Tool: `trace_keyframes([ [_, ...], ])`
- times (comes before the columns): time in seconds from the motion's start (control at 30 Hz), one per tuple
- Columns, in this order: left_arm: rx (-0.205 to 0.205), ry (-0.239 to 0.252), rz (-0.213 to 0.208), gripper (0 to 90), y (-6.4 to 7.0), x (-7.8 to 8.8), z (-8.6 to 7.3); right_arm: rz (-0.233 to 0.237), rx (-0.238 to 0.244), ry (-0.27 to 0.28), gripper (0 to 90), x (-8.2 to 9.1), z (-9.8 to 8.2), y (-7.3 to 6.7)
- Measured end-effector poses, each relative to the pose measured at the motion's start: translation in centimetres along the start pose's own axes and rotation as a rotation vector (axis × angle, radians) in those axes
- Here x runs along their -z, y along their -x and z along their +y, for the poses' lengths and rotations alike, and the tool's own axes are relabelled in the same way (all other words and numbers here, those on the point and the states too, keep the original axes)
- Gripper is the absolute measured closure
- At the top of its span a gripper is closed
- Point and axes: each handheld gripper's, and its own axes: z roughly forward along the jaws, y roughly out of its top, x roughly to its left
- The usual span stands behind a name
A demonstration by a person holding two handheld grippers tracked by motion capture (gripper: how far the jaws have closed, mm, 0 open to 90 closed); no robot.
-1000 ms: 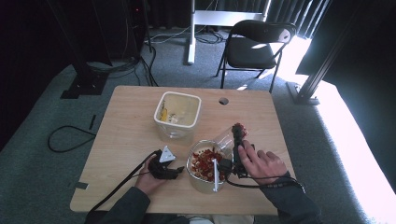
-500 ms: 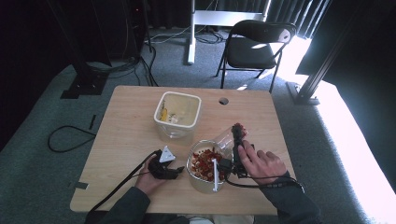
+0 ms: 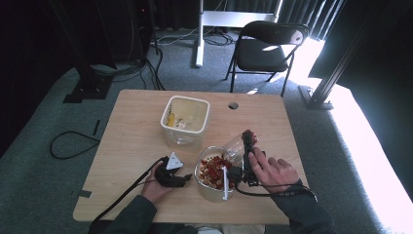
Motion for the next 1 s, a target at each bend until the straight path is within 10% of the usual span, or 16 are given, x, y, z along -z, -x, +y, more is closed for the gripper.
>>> trace_keyframes([
  [0.57, 0.002, 0.001, 0.001, 38.8, 0.0, 0.0, 0.0, 0.021, -0.023, 0.025, 41.7, 0.0, 0.4, -0.3],
  [1.0, 0.002, 0.001, 0.001, 38.7, 0.0, 0.0, 0.0, 0.282, -0.488, 0.111, 41.5, -1.6, -1.3, 0.5],
])
